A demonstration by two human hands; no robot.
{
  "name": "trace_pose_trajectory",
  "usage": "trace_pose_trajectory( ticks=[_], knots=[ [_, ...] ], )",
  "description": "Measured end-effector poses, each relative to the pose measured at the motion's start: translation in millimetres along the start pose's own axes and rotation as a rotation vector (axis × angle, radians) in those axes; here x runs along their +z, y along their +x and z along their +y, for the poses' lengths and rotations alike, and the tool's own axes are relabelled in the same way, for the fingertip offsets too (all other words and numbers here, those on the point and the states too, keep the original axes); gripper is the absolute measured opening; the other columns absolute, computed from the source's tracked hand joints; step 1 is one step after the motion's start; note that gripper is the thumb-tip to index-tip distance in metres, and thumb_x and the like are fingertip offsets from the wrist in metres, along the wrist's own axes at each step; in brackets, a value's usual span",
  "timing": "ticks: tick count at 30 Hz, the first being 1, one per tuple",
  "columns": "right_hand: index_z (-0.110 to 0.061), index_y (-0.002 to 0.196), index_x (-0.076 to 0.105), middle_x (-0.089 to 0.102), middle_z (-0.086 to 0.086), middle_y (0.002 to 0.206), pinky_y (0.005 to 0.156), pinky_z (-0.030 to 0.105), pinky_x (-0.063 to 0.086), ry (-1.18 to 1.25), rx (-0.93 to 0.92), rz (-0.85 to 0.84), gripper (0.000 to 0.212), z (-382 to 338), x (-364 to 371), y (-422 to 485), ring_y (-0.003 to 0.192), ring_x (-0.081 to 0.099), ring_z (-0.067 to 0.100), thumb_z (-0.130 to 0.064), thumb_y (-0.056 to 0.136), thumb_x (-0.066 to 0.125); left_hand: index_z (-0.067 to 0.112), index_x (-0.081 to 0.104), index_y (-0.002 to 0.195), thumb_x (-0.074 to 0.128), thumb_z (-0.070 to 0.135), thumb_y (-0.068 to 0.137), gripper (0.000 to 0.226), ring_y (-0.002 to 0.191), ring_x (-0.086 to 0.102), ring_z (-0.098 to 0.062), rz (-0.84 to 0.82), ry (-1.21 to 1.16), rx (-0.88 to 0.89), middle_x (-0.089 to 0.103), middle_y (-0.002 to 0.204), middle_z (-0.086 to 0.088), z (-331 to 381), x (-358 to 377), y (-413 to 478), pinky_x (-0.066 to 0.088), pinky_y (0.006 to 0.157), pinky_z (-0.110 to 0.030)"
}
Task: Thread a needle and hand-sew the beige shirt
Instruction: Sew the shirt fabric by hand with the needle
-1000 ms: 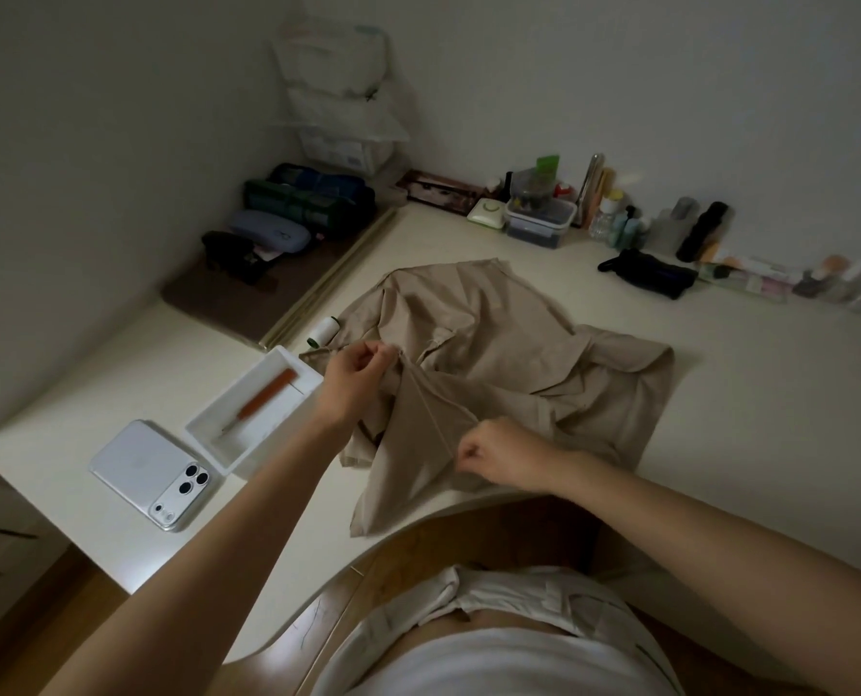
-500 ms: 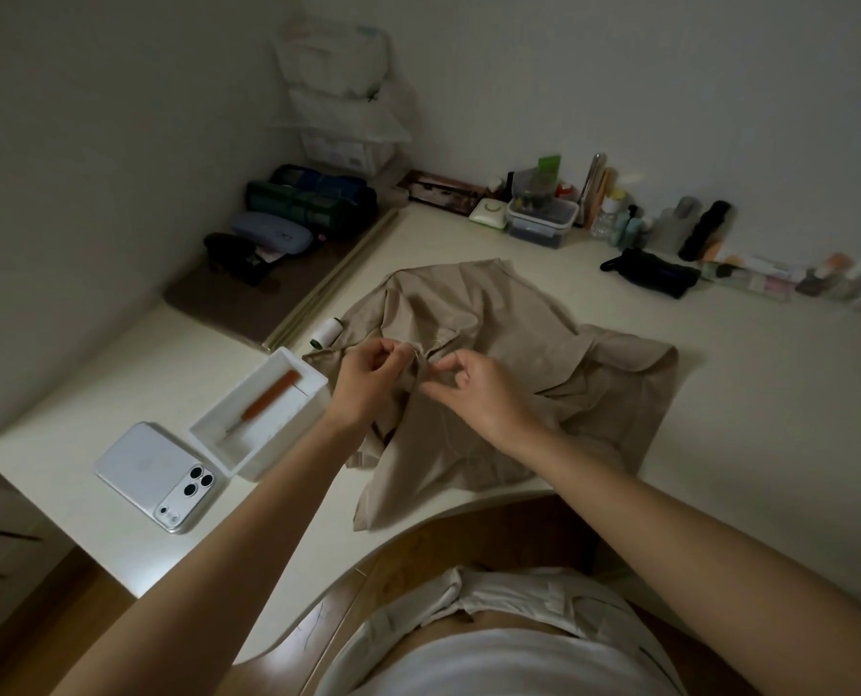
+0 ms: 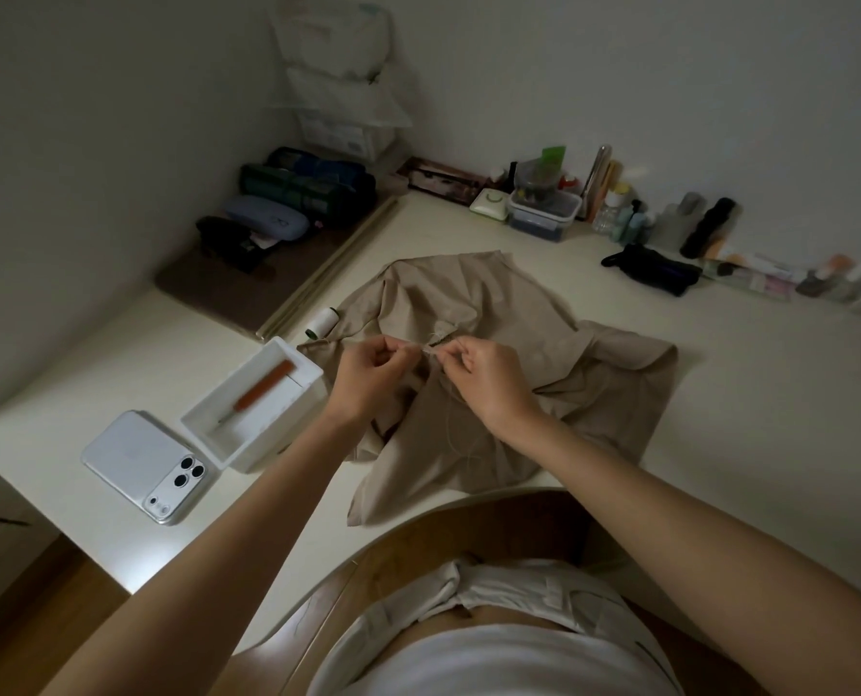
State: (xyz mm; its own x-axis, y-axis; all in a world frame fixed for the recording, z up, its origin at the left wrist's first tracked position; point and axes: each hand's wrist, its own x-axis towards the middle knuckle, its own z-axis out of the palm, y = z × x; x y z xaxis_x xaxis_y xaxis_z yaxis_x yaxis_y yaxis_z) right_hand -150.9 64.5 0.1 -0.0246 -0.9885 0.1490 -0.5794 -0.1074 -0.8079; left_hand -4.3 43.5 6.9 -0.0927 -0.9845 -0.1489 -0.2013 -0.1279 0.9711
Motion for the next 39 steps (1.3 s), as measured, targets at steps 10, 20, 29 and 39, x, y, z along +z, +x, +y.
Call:
trace_pose_trajectory(
  ticks=[10, 20, 29, 39],
  knots=[
    [-0.01, 0.093, 0.066, 0.063, -0.006, 0.072, 0.063, 0.021, 0.048, -0.079, 0.06, -0.199, 0.014, 29, -13, -22, 0.065, 0.058, 0.005, -0.02, 0.095, 0.056, 0.013, 0.061, 0.076, 0.057, 0.018, 0.094, 0.019, 0.045, 0.05, 0.005, 0.128, 0.034, -0.019, 0.055, 0.057, 0.006, -4, 5, 9, 0.04, 0.048, -0.007],
    [-0.011, 0.101, 0.072, 0.071, 0.002, 0.1, 0.085, 0.025, 0.048, -0.343, 0.21, -0.658, 0.017, 60, -19, -34, 0.091, 0.063, 0.011, -0.019, 0.093, 0.059, 0.016, 0.061, 0.074, 0.058, 0.02, 0.094, 0.02, 0.054, 0.053, -0.003, 0.16, -0.038, -0.057, 0.058, 0.063, 0.001, 0, 6, 13, 0.047, 0.054, -0.013],
    [-0.009, 0.105, 0.06, 0.036, -0.015, 0.06, 0.045, 0.012, 0.032, 0.006, 0.165, -0.228, 0.03, 19, -9, -10, 0.048, 0.032, -0.003, -0.03, 0.085, 0.069, 0.014, 0.06, 0.073, 0.057, 0.013, 0.094, 0.021, 0.049, 0.053, 0.004, 0.127, -0.061, -0.015, 0.059, 0.063, 0.002, 5, 15, 8, 0.044, 0.052, -0.01],
    [-0.019, 0.079, 0.061, 0.065, 0.005, 0.07, 0.063, 0.027, 0.048, -0.037, 0.094, -0.127, 0.012, 14, 1, -4, 0.066, 0.06, 0.015, -0.016, 0.091, 0.06, 0.012, 0.059, 0.077, 0.057, 0.016, 0.094, 0.018, 0.046, 0.05, 0.004, 0.119, -0.009, -0.019, 0.056, 0.062, 0.002, 1, 11, 8, 0.042, 0.049, -0.009]
  ],
)
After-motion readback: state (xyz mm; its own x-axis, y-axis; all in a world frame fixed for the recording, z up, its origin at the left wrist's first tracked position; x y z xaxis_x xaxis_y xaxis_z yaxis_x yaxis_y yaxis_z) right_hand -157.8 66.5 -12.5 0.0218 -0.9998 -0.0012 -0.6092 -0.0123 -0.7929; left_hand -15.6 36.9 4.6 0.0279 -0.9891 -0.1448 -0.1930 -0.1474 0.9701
